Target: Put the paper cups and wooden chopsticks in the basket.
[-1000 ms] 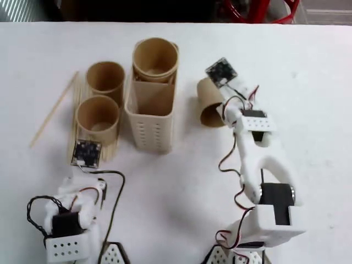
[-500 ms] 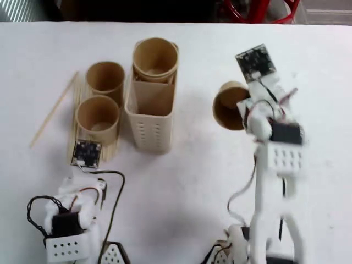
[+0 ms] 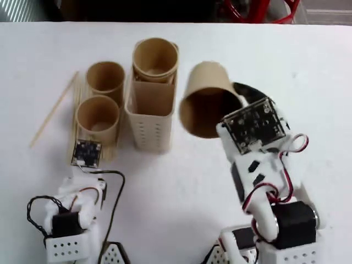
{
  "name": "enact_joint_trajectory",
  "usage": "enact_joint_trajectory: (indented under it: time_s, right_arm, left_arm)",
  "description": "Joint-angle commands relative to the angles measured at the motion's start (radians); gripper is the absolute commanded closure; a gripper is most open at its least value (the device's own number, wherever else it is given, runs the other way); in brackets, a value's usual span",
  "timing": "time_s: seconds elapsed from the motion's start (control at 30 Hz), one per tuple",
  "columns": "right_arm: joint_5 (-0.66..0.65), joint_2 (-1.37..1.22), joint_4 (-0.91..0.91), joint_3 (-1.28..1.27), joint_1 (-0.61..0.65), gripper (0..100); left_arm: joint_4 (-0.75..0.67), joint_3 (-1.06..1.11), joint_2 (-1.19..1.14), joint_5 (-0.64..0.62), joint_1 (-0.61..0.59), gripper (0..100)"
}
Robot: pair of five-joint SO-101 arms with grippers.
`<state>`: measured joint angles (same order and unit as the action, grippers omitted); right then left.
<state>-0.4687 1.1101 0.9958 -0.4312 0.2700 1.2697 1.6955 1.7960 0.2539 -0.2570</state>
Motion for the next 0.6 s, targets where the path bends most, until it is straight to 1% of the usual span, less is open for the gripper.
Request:
enact_joint_trajectory:
  time_s: [0.0, 0.3, 0.43, 0.57]
  right_arm:
    - [0.017, -0.122, 0.004, 0.132, 0.079, 98.2]
    - [0.017, -0.59, -0.002, 0.473, 0.179, 98.2]
    - [0.017, -0.737, -0.001, 0.623, 0.211, 98.2]
    - [0.017, -0.862, -0.002, 0.712, 0.208, 98.2]
  left_arm:
    - [0.006, -0.002, 0.008, 0.003, 0.01, 89]
    - [0.006, -0.002, 0.008, 0.003, 0.01, 89]
    - [0.006, -0.002, 0.008, 0.003, 0.01, 89]
    - [0.006, -0.002, 0.008, 0.003, 0.01, 89]
